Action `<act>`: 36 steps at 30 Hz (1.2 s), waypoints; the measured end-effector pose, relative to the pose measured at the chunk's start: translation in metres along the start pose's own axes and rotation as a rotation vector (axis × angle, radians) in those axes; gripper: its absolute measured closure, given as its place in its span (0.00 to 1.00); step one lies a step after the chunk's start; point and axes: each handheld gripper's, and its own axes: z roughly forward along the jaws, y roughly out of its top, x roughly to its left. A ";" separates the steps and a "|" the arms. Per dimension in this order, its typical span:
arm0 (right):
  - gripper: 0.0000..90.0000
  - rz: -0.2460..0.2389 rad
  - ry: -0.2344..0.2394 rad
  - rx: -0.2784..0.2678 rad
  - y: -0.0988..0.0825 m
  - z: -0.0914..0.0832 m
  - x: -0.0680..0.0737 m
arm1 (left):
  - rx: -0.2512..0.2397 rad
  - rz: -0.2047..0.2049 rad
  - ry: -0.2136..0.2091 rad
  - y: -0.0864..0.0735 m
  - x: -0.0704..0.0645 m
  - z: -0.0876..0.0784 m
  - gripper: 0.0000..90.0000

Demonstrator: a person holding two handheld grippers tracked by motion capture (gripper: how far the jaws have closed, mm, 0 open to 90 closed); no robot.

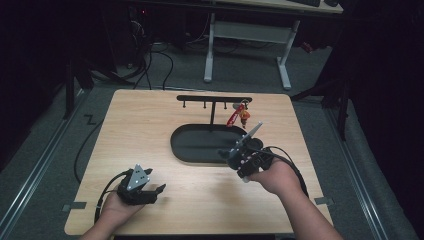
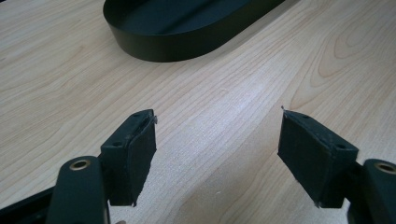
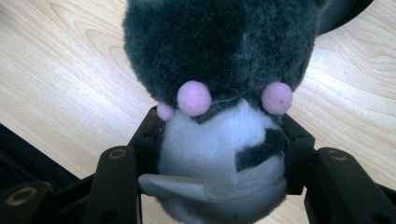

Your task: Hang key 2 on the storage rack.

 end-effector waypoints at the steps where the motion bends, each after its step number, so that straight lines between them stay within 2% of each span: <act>1: 0.53 -0.002 -0.001 0.000 0.001 -0.001 0.000 | 0.000 -0.001 0.000 0.000 0.000 0.000 0.31; 3: 0.53 0.002 -0.005 0.005 0.002 -0.003 -0.001 | -0.007 -0.006 -0.002 0.001 0.000 -0.001 0.31; 4: 0.53 0.019 -0.005 0.010 0.002 -0.004 0.000 | -0.008 -0.005 -0.003 0.001 0.000 -0.001 0.31; 5: 0.53 0.003 -0.006 0.005 0.003 -0.004 -0.001 | -0.009 -0.002 -0.002 0.001 -0.001 0.000 0.31; 14: 0.53 0.001 -0.002 -0.012 0.010 -0.015 -0.004 | 0.001 0.005 -0.010 0.001 -0.002 0.002 0.31; 15: 0.53 0.020 -0.001 -0.004 0.011 -0.016 -0.002 | 0.001 0.006 -0.010 0.001 -0.002 0.003 0.31; 16: 0.53 0.002 -0.004 -0.006 0.013 -0.017 -0.004 | -0.001 0.007 -0.010 0.001 -0.003 0.002 0.31; 21: 0.53 -0.007 -0.002 -0.012 0.021 -0.020 -0.005 | 0.002 0.002 -0.008 0.001 -0.001 0.002 0.31; 27: 0.53 0.011 -0.001 -0.009 0.030 -0.024 -0.006 | -0.001 -0.002 -0.004 0.000 0.000 0.001 0.31; 29: 0.53 -0.001 -0.004 -0.012 0.033 -0.025 -0.007 | 0.004 0.001 -0.003 -0.001 0.000 0.000 0.31; 30: 0.53 0.019 -0.003 -0.008 0.034 -0.025 -0.007 | -0.001 -0.003 -0.003 -0.001 0.000 -0.001 0.31; 31: 0.53 0.002 0.001 -0.018 0.036 -0.026 -0.009 | -0.005 -0.006 -0.001 -0.001 0.001 -0.002 0.31; 36: 0.53 0.018 -0.010 -0.031 0.047 -0.033 -0.014 | 0.001 -0.005 0.000 -0.002 0.003 -0.003 0.31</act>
